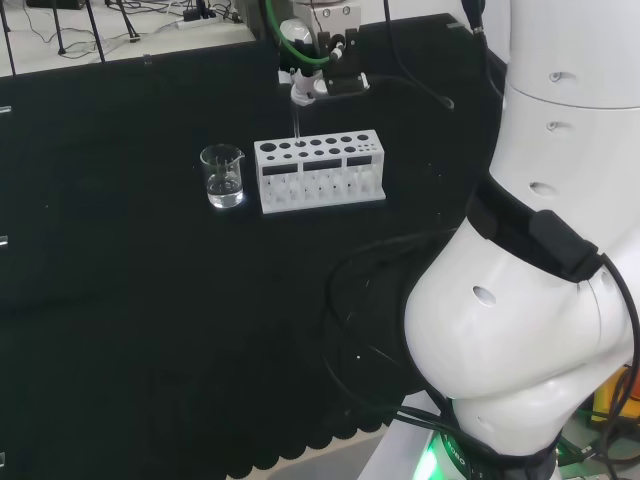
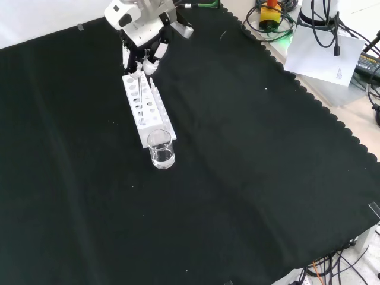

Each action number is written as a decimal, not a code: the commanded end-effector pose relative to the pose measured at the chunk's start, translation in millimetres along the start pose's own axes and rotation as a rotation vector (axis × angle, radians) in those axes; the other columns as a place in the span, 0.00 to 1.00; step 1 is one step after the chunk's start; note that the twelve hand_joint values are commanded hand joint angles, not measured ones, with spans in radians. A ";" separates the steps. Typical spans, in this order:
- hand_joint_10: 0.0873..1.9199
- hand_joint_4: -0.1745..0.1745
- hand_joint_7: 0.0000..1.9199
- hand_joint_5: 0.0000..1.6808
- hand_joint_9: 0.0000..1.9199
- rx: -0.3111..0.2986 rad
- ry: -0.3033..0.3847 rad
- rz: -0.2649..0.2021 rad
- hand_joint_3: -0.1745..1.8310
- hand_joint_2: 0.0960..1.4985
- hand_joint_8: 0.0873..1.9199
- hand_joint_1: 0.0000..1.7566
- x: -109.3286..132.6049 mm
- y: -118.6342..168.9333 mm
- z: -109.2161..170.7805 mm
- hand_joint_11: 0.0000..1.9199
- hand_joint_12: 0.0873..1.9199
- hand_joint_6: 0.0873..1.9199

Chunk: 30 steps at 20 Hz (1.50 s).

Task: Put the glass rod back on the white test tube rack.

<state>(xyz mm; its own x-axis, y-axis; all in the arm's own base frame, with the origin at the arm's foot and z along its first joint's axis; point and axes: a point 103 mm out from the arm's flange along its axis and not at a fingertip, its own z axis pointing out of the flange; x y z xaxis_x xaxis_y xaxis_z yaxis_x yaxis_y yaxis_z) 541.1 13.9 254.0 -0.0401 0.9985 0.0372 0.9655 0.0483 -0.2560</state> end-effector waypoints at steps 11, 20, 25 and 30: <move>0.43 0.00 0.40 0.32 0.87 0.026 -0.022 0.012 0.00 0.56 0.42 0.85 -3.1 1.2 -3.3 0.94 0.47 0.47; 0.43 0.00 0.40 0.31 0.87 0.025 -0.023 0.013 0.00 0.56 0.42 0.85 -2.5 -0.1 -3.5 0.94 0.47 0.47; 0.43 0.00 0.40 0.32 0.87 0.010 -0.021 0.006 0.00 0.56 0.41 0.85 -0.7 -5.7 -10.0 0.94 0.47 0.46; 0.43 0.00 0.40 0.32 0.87 -0.007 -0.022 -0.004 0.00 0.56 0.41 0.85 4.1 -11.5 -18.3 0.94 0.47 0.46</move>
<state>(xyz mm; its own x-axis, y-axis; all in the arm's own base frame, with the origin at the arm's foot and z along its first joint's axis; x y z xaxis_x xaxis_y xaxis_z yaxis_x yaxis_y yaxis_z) 537.3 13.8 269.7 -0.0419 0.9990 0.0160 0.9651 0.0446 -0.2582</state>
